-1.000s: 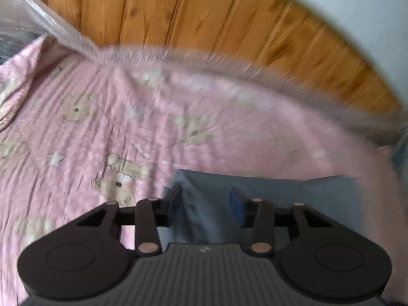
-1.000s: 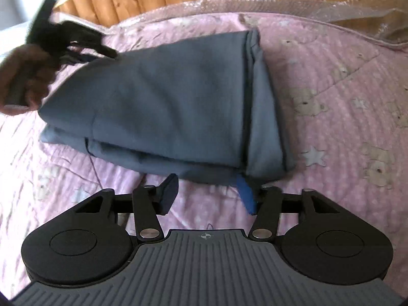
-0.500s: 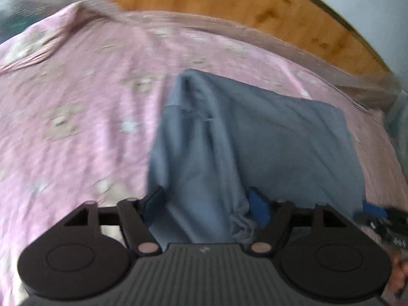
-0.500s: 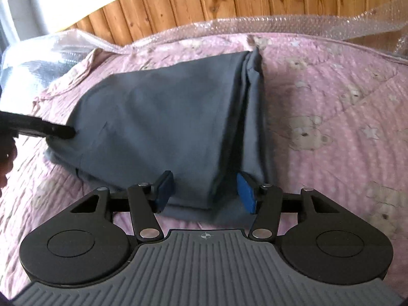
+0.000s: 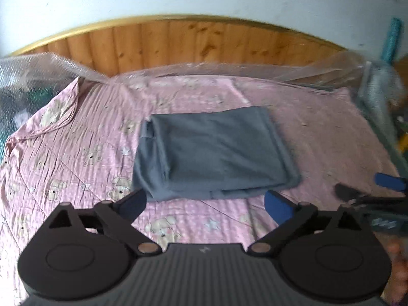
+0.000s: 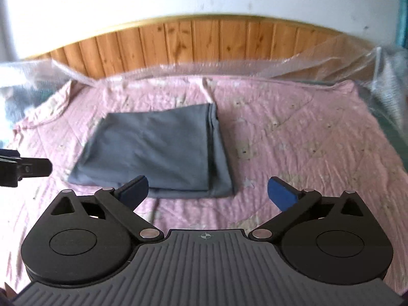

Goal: Fold clothes

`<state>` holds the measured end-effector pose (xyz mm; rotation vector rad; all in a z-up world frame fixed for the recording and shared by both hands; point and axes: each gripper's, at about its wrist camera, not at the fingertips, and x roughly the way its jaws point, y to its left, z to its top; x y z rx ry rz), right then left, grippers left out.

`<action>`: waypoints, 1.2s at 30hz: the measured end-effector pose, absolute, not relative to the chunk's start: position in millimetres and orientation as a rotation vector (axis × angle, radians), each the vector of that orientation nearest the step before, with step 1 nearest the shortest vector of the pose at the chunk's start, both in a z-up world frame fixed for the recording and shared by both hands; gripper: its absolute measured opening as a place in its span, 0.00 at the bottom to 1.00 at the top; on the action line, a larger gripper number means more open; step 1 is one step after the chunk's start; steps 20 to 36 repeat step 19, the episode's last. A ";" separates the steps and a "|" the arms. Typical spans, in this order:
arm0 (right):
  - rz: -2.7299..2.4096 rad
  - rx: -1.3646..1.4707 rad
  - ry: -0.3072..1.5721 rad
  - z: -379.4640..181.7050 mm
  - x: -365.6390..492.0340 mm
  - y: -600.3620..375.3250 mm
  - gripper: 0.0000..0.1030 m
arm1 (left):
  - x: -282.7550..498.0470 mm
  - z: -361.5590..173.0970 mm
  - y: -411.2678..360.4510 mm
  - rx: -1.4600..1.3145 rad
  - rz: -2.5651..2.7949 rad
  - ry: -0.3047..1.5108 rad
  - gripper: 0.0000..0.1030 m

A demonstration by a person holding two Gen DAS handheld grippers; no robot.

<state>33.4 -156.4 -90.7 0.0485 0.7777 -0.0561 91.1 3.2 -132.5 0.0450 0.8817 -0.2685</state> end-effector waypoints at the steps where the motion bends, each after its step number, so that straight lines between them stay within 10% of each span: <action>1: -0.063 0.043 0.781 -87.4 23.1 -149.9 0.98 | 82.6 -128.2 4.5 0.042 -0.286 0.877 1.00; 36: -0.097 0.035 0.745 -52.6 -69.3 -119.5 0.98 | -0.4 -116.0 16.8 -0.003 -0.349 0.842 1.00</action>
